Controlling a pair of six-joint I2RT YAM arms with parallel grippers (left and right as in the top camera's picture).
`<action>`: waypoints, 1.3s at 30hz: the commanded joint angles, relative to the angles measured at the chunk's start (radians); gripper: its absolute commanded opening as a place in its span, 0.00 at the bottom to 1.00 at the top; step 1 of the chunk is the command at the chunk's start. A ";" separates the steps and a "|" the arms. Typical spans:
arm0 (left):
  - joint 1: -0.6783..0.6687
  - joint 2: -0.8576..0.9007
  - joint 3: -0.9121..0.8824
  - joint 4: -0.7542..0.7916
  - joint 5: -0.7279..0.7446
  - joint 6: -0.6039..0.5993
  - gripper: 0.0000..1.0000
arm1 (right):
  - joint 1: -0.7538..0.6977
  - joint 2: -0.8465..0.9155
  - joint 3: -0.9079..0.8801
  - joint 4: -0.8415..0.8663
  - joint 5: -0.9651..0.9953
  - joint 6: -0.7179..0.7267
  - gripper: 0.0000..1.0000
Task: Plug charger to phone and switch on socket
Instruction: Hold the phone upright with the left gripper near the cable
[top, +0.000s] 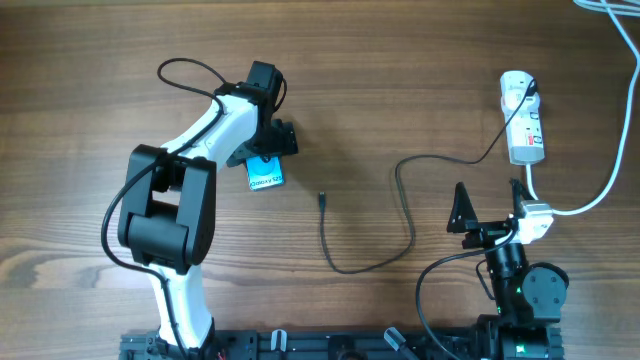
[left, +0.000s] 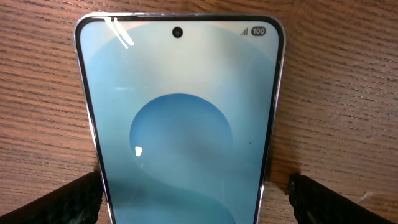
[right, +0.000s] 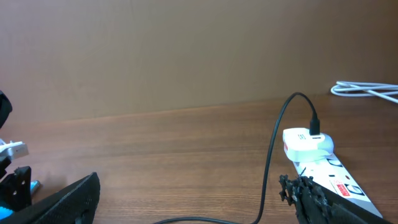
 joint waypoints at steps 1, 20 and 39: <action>0.008 0.111 -0.071 0.004 0.057 -0.013 1.00 | 0.004 -0.010 -0.001 0.004 -0.013 0.013 1.00; 0.058 0.111 -0.071 -0.019 0.055 -0.008 0.99 | 0.004 -0.010 -0.001 0.004 -0.013 0.013 1.00; 0.028 0.111 -0.071 -0.013 0.050 -0.011 1.00 | 0.004 -0.010 -0.001 0.004 -0.013 0.013 1.00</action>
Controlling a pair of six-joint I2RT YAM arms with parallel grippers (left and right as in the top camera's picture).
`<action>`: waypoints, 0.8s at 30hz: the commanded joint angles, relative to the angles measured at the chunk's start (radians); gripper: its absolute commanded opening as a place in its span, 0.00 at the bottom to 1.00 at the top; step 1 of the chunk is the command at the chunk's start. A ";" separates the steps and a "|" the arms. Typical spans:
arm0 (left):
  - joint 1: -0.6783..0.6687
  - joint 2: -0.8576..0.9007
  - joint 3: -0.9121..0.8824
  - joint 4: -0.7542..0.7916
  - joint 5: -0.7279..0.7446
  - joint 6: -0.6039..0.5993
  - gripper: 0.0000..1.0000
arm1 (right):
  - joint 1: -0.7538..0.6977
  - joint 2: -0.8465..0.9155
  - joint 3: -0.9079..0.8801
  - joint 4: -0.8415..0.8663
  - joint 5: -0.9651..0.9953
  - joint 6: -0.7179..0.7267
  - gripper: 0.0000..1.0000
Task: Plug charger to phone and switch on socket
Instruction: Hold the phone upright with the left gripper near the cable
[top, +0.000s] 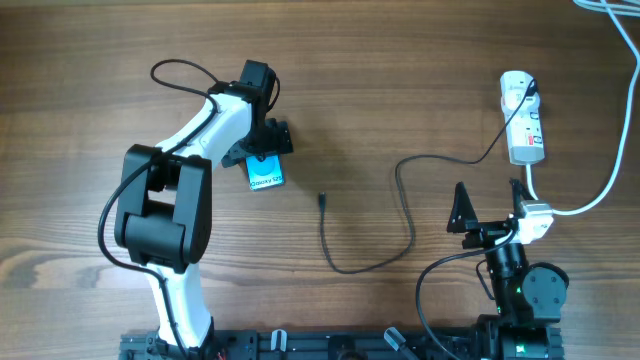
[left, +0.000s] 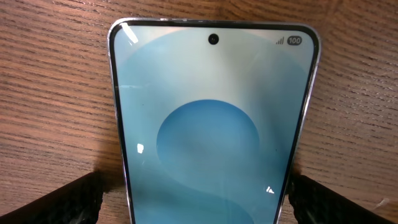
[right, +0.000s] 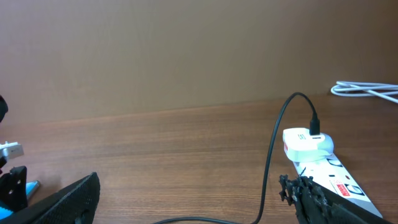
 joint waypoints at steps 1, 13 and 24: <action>0.002 0.111 -0.071 0.003 0.045 -0.011 1.00 | 0.004 -0.010 -0.001 0.004 -0.013 0.013 1.00; 0.001 0.111 -0.071 0.003 0.045 -0.014 0.99 | 0.004 -0.010 -0.001 0.004 -0.013 0.013 1.00; -0.003 0.111 -0.071 0.007 0.045 -0.014 0.82 | 0.004 -0.010 -0.001 0.004 -0.013 0.013 1.00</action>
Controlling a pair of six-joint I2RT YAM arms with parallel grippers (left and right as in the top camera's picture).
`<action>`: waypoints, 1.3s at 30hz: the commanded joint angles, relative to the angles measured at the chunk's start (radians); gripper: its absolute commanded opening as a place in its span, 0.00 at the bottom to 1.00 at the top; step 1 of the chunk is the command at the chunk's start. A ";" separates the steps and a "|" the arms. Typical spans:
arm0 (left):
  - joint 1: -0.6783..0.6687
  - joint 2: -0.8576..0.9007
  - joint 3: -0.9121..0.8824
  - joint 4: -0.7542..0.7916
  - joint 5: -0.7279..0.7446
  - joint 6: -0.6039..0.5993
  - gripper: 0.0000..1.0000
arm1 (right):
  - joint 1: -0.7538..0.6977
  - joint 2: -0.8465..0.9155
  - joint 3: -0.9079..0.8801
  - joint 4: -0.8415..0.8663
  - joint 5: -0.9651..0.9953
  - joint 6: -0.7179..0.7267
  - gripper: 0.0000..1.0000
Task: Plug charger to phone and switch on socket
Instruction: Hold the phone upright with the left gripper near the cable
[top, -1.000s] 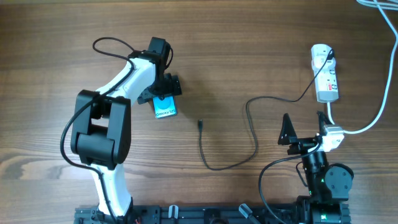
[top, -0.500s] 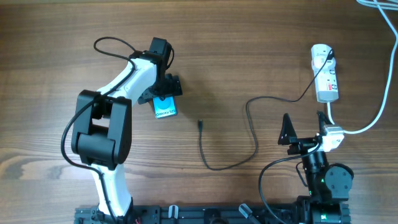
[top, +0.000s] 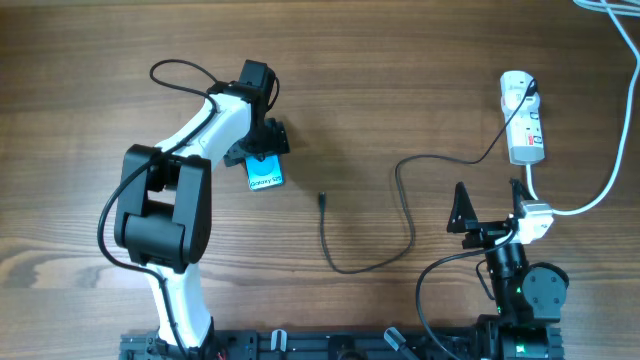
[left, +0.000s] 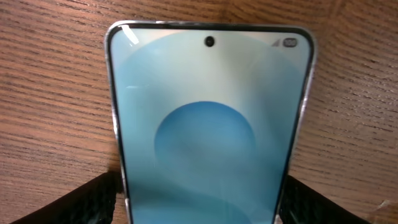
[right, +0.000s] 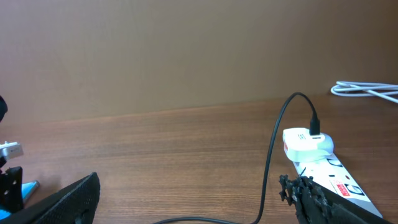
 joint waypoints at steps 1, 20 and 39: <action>-0.002 0.111 -0.071 0.004 0.045 -0.010 0.82 | 0.004 -0.010 -0.001 0.004 -0.013 0.013 1.00; -0.002 0.111 -0.071 0.011 0.045 -0.010 0.79 | 0.004 -0.010 -0.001 0.004 -0.013 0.013 1.00; -0.002 0.111 -0.071 0.012 0.045 -0.010 0.78 | 0.004 -0.010 -0.001 0.004 -0.013 0.013 1.00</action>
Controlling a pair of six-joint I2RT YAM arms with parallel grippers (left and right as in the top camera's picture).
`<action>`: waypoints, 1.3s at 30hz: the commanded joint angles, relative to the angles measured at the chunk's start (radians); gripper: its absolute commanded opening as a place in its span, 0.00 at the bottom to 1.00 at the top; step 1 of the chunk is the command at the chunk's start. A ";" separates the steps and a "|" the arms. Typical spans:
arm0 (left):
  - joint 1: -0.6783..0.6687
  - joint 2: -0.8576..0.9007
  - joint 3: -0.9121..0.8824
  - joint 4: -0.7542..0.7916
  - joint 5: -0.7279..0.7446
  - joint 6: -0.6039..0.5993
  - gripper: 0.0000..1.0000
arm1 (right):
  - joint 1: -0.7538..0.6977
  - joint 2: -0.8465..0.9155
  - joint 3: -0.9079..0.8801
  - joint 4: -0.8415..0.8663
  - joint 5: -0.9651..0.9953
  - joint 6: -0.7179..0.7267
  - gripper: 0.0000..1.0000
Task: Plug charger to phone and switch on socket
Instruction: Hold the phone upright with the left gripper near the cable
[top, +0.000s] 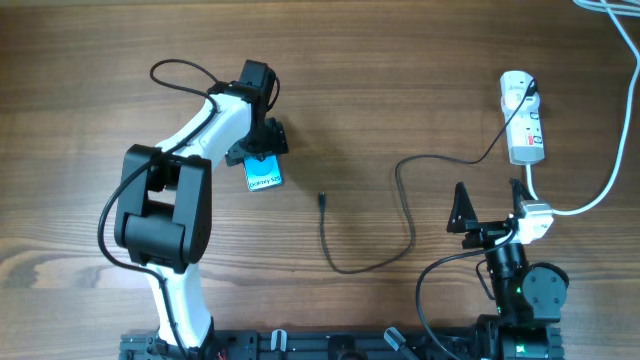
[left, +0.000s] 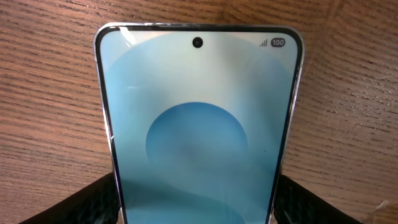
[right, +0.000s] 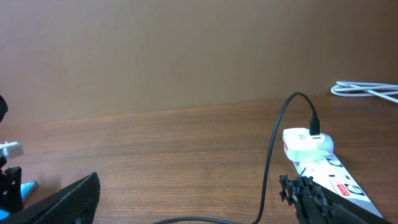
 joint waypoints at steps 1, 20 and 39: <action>-0.002 0.111 -0.071 0.008 0.046 -0.010 0.78 | 0.004 -0.010 -0.001 0.004 -0.013 0.014 1.00; -0.002 0.111 -0.071 -0.009 0.033 -0.009 0.89 | 0.004 -0.010 -0.001 0.004 -0.013 0.014 1.00; -0.002 0.111 -0.071 -0.045 -0.022 0.021 0.89 | 0.004 -0.010 -0.001 0.004 -0.013 0.014 1.00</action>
